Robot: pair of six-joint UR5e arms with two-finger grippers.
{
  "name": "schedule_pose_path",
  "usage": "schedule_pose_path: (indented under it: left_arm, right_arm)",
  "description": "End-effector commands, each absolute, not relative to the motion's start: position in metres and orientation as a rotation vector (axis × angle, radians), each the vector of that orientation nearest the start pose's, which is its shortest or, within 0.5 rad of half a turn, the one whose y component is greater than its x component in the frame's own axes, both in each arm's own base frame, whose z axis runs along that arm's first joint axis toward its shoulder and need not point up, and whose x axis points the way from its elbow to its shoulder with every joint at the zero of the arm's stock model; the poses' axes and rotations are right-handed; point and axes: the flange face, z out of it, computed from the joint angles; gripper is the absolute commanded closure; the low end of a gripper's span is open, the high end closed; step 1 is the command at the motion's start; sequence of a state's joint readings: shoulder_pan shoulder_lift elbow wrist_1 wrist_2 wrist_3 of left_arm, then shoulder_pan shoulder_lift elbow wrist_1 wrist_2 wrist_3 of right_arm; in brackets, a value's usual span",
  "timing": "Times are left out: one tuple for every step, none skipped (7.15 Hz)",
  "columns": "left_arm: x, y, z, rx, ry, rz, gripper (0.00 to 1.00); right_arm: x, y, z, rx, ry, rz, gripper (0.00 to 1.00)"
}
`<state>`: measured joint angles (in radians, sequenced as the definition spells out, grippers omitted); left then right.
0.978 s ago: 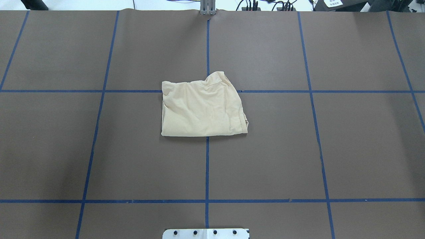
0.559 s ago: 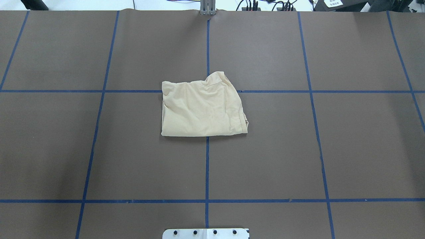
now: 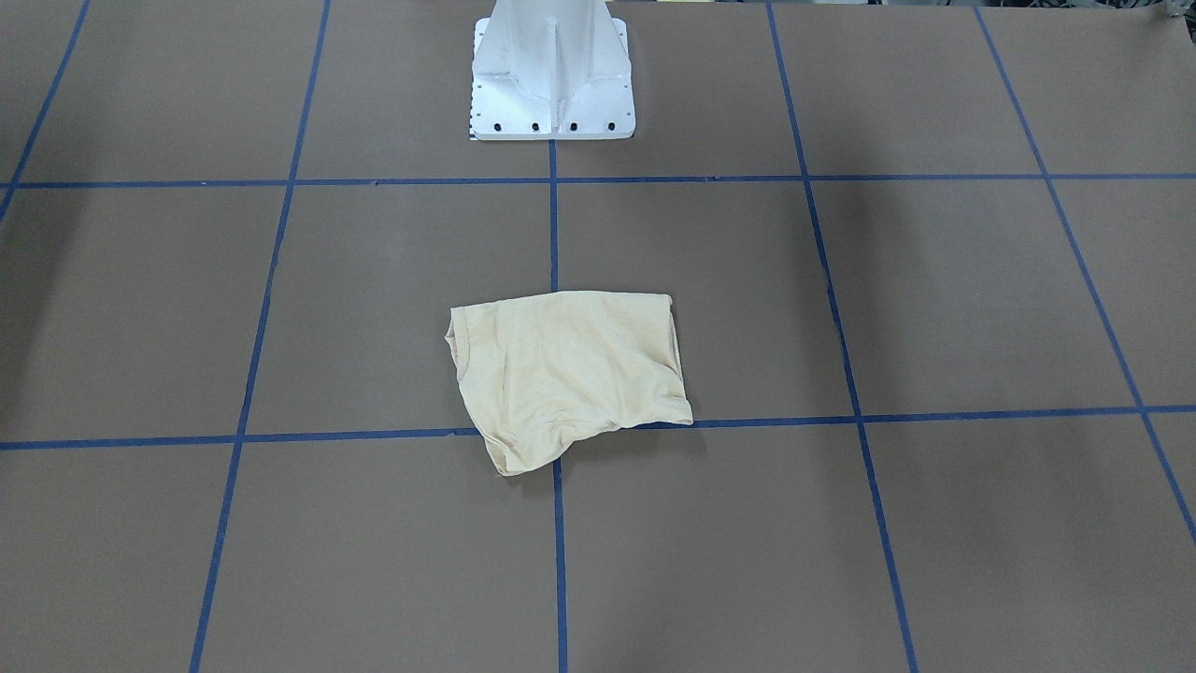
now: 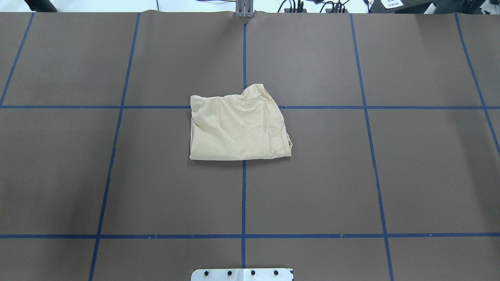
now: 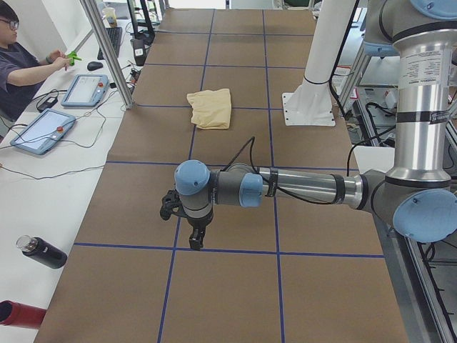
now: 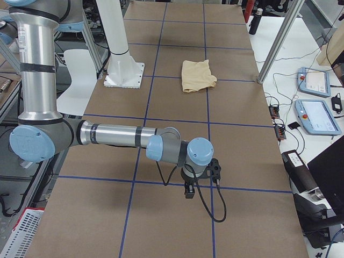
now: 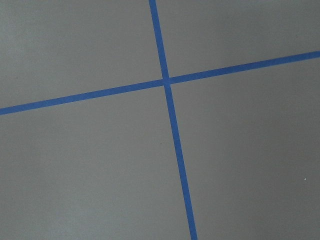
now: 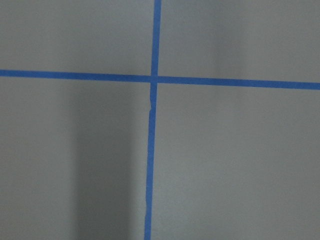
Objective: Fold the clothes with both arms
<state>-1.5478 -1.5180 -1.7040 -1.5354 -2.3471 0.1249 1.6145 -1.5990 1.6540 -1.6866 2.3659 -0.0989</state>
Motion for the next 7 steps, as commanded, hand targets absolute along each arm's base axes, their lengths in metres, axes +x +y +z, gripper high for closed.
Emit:
schedule_pose_path:
  left_arm:
    - [-0.0528,-0.4731,0.6201,0.084,0.772,0.154,0.01]
    - [-0.0528,-0.473,0.6208,0.083,0.772,0.154,0.01]
    - [-0.0528,-0.4723,0.6223,0.08,0.772,0.153,0.01]
    - [-0.0528,-0.4722,0.6231,0.078,0.772,0.152,0.01]
    - [-0.0529,-0.4722,0.6232,0.078,0.771,0.152,0.01]
    - [-0.0528,-0.4722,0.6231,0.078,0.772,0.152,0.01]
    - [-0.0529,-0.4722,0.6232,0.077,0.771,0.149,0.01]
  right_arm:
    - [0.0793,-0.4612,0.6161,0.013,-0.836,0.023,0.0]
    - [0.077,-0.4615,0.6152,0.013,-0.839,0.018,0.0]
    - [0.0767,-0.4608,0.6157,0.011,-0.842,0.019,0.0]
    - [0.0754,-0.461,0.6165,0.009,-0.841,0.016,0.0]
    - [0.0748,-0.461,0.6182,0.005,-0.839,0.016,0.0]
    - [0.0748,-0.461,0.6182,0.006,-0.839,0.015,0.0]
    - [0.0748,-0.461,0.6182,0.005,-0.839,0.016,0.0]
